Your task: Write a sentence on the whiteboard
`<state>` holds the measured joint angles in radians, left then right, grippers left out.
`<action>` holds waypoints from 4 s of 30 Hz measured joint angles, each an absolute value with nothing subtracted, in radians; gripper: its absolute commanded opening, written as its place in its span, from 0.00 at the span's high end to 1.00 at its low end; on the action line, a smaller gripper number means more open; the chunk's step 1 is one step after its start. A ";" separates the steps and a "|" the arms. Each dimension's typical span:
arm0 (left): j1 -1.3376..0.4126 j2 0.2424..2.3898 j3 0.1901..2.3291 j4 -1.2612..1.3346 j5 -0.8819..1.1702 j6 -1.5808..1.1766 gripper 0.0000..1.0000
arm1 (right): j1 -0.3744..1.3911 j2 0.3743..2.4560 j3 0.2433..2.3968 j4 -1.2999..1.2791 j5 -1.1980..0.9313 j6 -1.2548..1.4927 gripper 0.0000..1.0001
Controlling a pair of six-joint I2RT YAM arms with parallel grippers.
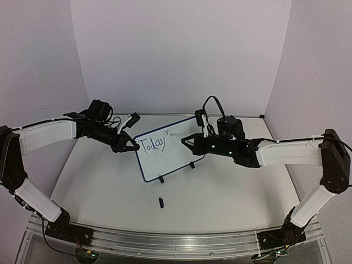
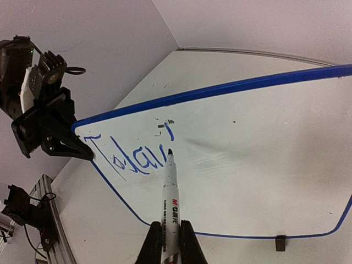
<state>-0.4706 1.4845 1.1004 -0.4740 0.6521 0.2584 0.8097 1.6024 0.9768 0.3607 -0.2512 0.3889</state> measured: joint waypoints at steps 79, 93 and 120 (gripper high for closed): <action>-0.471 1.491 1.107 -0.480 0.653 0.254 1.00 | 0.797 1.683 0.944 0.395 -0.223 0.443 1.00; -0.471 1.494 1.111 -0.482 0.653 0.258 1.00 | 0.810 1.692 0.944 0.378 -0.243 0.443 1.00; -0.472 1.494 1.111 -0.482 0.652 0.262 1.00 | 0.690 1.593 0.960 0.410 -0.289 0.435 1.00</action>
